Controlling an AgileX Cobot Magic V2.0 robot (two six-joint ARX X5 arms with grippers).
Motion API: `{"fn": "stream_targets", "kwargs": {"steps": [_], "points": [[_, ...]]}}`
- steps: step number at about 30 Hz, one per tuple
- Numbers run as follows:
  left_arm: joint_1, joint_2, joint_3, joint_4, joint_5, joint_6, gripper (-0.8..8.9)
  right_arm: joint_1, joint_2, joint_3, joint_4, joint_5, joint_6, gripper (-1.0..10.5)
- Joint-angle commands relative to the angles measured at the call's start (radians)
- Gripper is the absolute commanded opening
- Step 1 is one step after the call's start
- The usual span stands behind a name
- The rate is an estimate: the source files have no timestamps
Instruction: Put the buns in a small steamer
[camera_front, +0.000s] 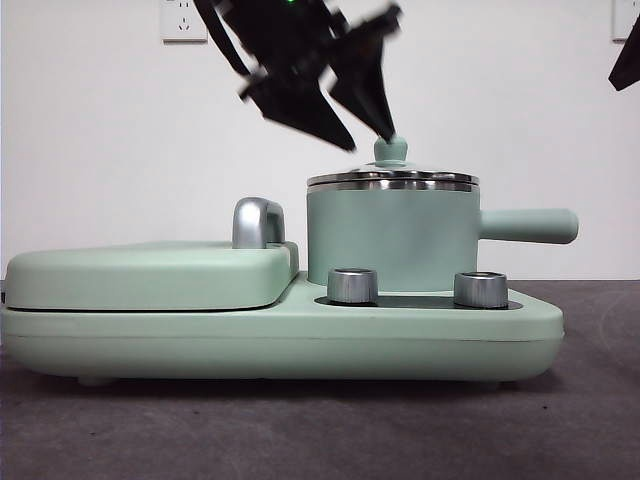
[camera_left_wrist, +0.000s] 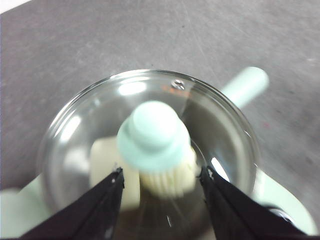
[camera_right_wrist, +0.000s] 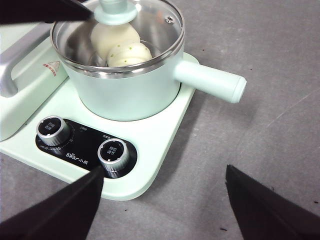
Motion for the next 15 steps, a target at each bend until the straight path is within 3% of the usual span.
{"fn": "stream_targets", "kwargs": {"steps": [1, 6, 9, 15], "points": [[-0.002, -0.066, 0.019, -0.06, 0.006, -0.034, 2.59, 0.009, 0.003, 0.003, 0.006, -0.007, 0.011, 3.9], [0.014, -0.178, 0.019, -0.263, 0.027, -0.143, 2.59, 0.009, 0.013, 0.005, 0.011, -0.064, 0.005, 3.9], [0.024, -0.224, 0.005, -0.374, 0.027, -0.153, 2.58, 0.009, 0.041, 0.007, 0.029, -0.096, 0.005, 3.9], [0.034, -0.357, -0.168, -0.346, 0.027, -0.16, 2.58, 0.009, 0.159, 0.013, 0.097, -0.194, 0.006, 3.9]]}}
